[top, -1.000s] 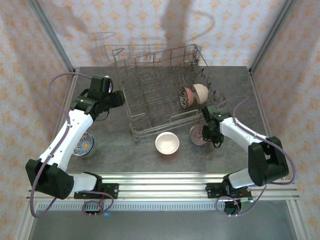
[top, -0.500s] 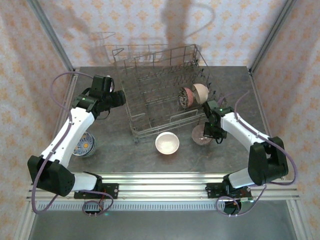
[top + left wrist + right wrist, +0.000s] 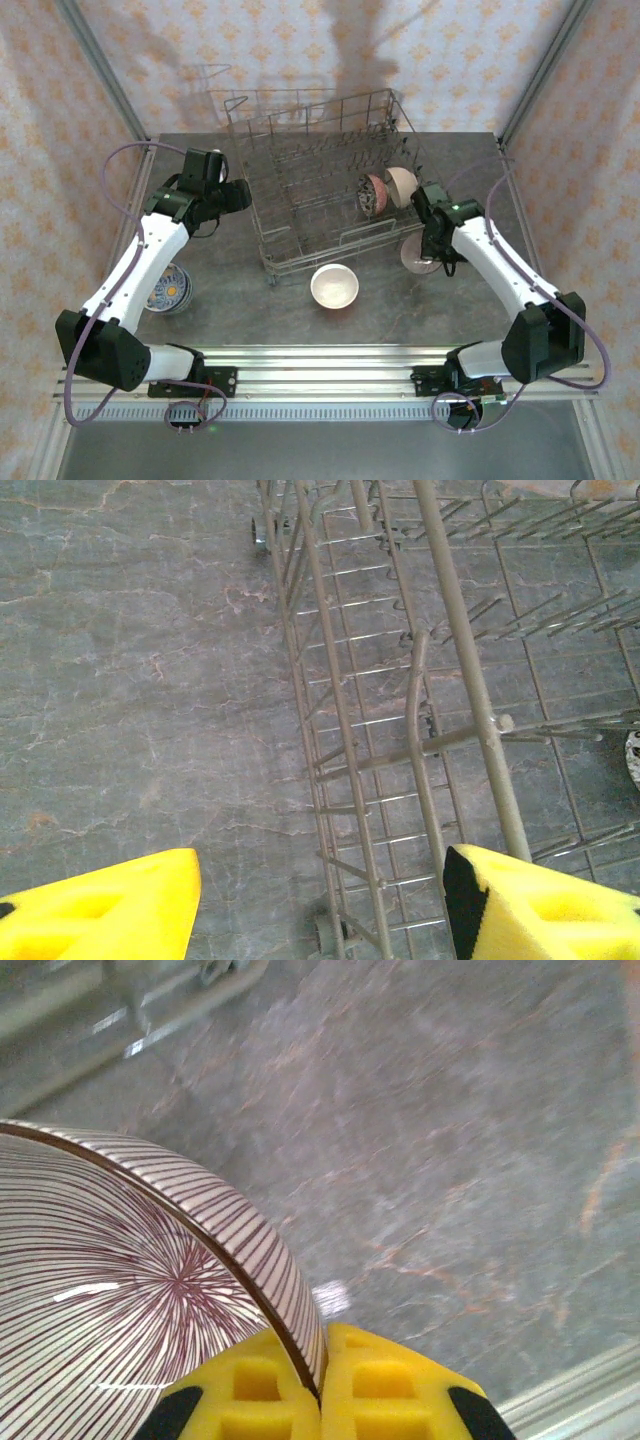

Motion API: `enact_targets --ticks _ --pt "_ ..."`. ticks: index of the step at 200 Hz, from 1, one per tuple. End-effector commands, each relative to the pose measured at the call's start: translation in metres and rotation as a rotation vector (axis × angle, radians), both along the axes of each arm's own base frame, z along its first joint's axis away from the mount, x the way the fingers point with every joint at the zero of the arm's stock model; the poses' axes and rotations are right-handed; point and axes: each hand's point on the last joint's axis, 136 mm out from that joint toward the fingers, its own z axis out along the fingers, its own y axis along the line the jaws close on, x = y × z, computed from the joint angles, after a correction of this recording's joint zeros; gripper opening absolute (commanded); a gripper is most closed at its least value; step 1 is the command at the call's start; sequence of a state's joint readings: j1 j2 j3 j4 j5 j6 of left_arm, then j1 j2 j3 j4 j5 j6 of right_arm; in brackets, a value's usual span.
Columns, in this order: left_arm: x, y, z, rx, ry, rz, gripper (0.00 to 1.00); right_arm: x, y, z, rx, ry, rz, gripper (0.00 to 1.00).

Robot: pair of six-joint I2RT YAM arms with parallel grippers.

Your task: Load the bowls into the dish rack

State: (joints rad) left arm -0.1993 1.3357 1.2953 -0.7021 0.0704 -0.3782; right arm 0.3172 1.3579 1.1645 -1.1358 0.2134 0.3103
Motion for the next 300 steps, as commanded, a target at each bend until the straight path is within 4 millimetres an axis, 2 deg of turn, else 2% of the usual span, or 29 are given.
enact_targets --ticks 1,44,77,107,134,147,176,199,213,238,300 --pt "0.003 0.007 0.007 0.015 -0.013 0.003 0.67 -0.012 -0.038 0.037 -0.202 -0.009 -0.049 0.0" --pt "0.001 0.015 0.001 0.009 -0.002 0.021 0.67 -0.018 -0.075 0.076 -0.342 -0.03 -0.113 0.0" --pt "-0.003 0.021 -0.008 -0.001 0.017 0.034 0.67 -0.004 -0.089 0.122 -0.431 -0.106 -0.136 0.0" --pt "-0.007 0.024 -0.023 -0.008 0.049 0.05 0.67 0.029 -0.075 0.173 -0.44 -0.254 -0.115 0.0" --pt "-0.011 0.027 -0.032 -0.021 0.056 0.072 0.67 0.067 -0.033 0.214 -0.534 -0.371 -0.006 0.0" --pt "-0.014 0.028 -0.037 -0.03 0.064 0.079 0.67 0.085 -0.007 0.219 -0.555 -0.392 0.048 0.0" --pt "-0.023 0.031 -0.05 -0.041 0.087 0.099 0.67 0.118 0.05 0.21 -0.513 -0.434 0.142 0.0" --pt "-0.03 0.025 -0.067 -0.07 0.138 0.09 0.67 0.135 0.08 0.214 -0.603 -0.506 0.162 0.0" --pt "-0.035 0.024 -0.077 -0.082 0.17 0.091 0.67 0.145 0.097 0.209 -0.648 -0.508 0.185 0.0" --pt "-0.039 0.018 -0.092 -0.11 0.21 0.08 0.67 0.157 0.11 0.192 -0.633 -0.483 0.174 0.0" --pt "-0.04 -0.005 -0.109 -0.131 0.264 0.017 0.67 0.166 0.127 0.182 -0.723 -0.497 0.181 0.0"
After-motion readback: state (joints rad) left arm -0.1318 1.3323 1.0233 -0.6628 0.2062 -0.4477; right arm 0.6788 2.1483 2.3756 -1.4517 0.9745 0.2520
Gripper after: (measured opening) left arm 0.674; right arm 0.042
